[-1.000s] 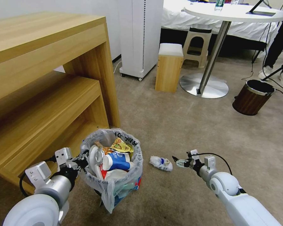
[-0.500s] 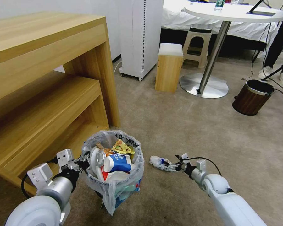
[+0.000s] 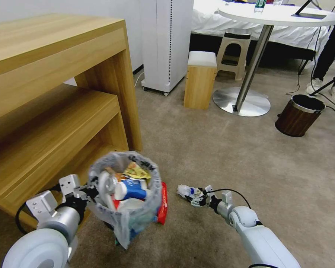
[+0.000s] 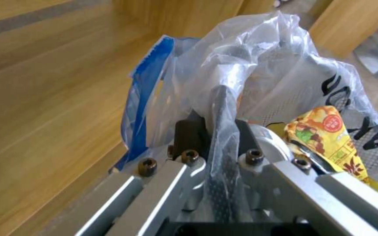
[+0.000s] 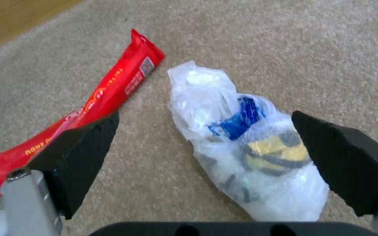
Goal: Pick up the trash bin and place the garbage on the floor into it.
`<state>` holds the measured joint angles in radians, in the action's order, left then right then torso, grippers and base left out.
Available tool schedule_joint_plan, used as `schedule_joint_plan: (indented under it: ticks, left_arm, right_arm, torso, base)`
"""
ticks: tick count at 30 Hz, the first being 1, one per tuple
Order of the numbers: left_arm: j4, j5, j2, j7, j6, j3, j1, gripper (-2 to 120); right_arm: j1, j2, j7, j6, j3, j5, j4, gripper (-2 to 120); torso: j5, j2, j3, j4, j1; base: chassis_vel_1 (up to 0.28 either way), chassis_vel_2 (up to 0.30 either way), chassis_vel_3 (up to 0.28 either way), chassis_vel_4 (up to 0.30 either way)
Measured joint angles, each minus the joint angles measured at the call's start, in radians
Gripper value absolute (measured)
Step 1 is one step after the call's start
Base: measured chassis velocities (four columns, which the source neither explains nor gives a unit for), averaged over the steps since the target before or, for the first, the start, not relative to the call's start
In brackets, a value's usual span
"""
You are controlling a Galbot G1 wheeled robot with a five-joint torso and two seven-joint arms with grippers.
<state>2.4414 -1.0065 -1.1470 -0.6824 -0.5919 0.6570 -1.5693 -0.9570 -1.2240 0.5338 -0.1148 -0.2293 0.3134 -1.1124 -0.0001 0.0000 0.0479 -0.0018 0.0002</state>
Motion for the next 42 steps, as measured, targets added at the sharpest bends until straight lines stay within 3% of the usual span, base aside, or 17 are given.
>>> schedule_joint_plan:
  ticks: [9, 15, 37, 41, 42]
  left_arm:
    - [-0.016, 0.002, -0.001, -0.001, 0.0, 0.019, -0.002, 2]
    - [-0.033, -0.013, 0.008, -0.002, -0.001, 0.102, -0.005, 2]
    - [-0.036, -0.016, -0.004, -0.001, -0.001, 0.084, -0.003, 2]
    - [-0.035, -0.016, -0.005, 0.0, 0.0, 0.082, -0.003, 2]
    - [-0.034, -0.016, -0.006, 0.0, 0.0, 0.079, -0.003, 2]
  right_arm:
    - [0.016, -0.005, 0.036, 0.01, -0.007, -0.021, 0.05, 100]
    - [0.048, -0.033, 0.109, 0.053, -0.012, -0.069, 0.123, 100]
    - [0.1, -0.066, 0.072, 0.022, -0.002, -0.085, 0.191, 100]
    - [0.089, -0.054, 0.034, -0.02, -0.001, -0.099, 0.168, 95]
    - [0.088, -0.051, 0.017, -0.038, -0.003, -0.103, 0.166, 88]
  torso:
    - [0.0001, 0.0, 0.0, -0.0002, 0.0]
    - [0.0001, 0.0, 0.0, -0.0001, 0.0]
    - [0.0001, 0.0, 0.0, 0.0, 0.0]
    - [0.0002, 0.0, 0.0, -0.0001, 0.0]
    - [0.0002, 0.0, 0.0, -0.0001, 0.0]
  base:
    - [0.0, 0.0, 0.0, 0.0]
    - [0.0, 0.0, 0.0, 0.0]
    - [0.0, 0.0, 0.0, 0.0]
    - [0.0, 0.0, 0.0, 0.0]
    - [0.0, 0.0, 0.0, 0.0]
